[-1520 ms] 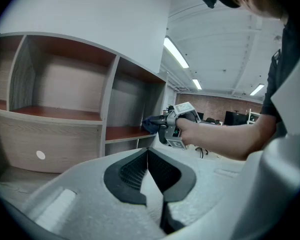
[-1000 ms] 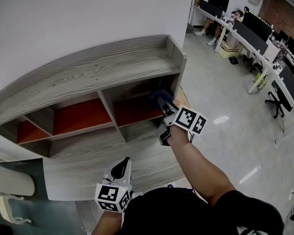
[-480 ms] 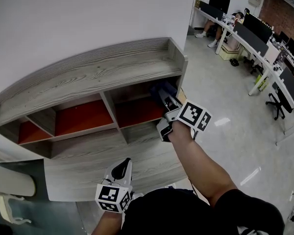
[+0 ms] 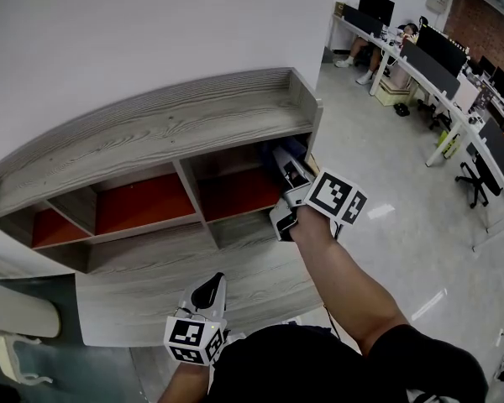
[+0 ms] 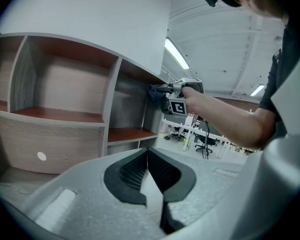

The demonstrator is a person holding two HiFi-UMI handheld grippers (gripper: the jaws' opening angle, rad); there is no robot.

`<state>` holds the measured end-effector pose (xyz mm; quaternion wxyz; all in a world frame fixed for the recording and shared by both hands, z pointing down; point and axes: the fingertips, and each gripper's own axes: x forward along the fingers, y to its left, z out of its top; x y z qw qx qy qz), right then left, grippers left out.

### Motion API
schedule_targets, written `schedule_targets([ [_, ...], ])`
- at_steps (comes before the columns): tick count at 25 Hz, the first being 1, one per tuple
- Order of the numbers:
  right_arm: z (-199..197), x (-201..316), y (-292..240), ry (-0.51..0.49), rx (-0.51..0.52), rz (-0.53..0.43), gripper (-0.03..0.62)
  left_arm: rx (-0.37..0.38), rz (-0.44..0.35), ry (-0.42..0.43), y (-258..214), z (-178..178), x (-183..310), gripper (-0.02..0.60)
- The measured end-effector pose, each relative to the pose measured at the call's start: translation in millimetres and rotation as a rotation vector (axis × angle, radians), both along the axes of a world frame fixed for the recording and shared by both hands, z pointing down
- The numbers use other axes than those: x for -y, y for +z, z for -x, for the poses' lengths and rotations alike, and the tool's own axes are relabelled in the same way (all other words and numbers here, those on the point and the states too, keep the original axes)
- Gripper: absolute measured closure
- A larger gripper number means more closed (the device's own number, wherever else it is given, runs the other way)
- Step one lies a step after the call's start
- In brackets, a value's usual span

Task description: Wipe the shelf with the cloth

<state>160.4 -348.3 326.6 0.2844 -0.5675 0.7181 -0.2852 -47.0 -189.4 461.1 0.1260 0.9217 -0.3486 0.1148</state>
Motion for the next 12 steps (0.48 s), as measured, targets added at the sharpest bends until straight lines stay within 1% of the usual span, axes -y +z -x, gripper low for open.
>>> schedule_targets([
  [4,1,-2,-10,0.011,-0.071,-0.009,0.453,-0.001,0.004,-0.002,1,1,-1,0.571],
  [9,3,-1,-20,0.021,-0.108,-0.019,0.453,-0.007,0.0,-0.005,1,3,0,0.571],
  [12,3,-3,-25,0.026,-0.145,-0.008,0.453,-0.009,-0.001,-0.007,0,3,0,0.571],
])
